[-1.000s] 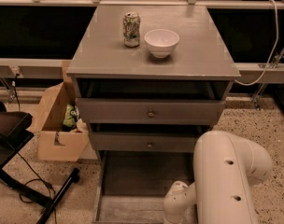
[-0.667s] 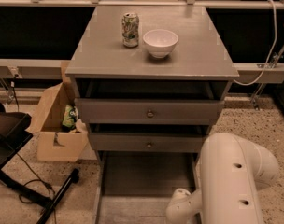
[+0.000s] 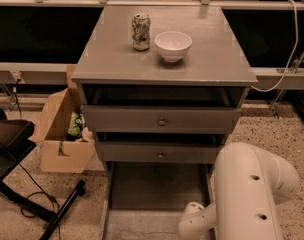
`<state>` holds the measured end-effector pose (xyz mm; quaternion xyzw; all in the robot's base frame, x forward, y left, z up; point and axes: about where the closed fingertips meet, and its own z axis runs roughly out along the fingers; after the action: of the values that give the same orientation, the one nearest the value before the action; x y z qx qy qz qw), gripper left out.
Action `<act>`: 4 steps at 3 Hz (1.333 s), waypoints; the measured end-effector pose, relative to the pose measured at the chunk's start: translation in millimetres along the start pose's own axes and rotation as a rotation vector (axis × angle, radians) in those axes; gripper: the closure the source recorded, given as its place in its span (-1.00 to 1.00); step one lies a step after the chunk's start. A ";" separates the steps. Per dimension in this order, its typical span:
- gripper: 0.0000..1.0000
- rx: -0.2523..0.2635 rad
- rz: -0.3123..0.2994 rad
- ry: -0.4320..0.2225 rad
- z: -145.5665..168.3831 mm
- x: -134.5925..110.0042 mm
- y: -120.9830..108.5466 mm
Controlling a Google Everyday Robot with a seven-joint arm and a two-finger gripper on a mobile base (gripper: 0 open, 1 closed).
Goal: Open bottom drawer
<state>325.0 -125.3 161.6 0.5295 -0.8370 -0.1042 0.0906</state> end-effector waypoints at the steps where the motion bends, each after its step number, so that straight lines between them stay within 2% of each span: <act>1: -0.41 -0.003 0.000 0.001 1.3 0.8 1.4; 2: -0.88 -0.006 0.000 0.003 2.5 1.7 2.8; 3: -1.00 -0.008 0.000 0.004 3.2 2.2 3.6; 4: -1.00 -0.012 -0.020 -0.021 -9.7 6.9 2.3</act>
Offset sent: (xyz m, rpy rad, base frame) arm -0.0019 -0.0001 -0.0008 0.0000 0.0032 0.0001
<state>322.7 -131.4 171.7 0.5362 -0.8319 -0.1155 0.0841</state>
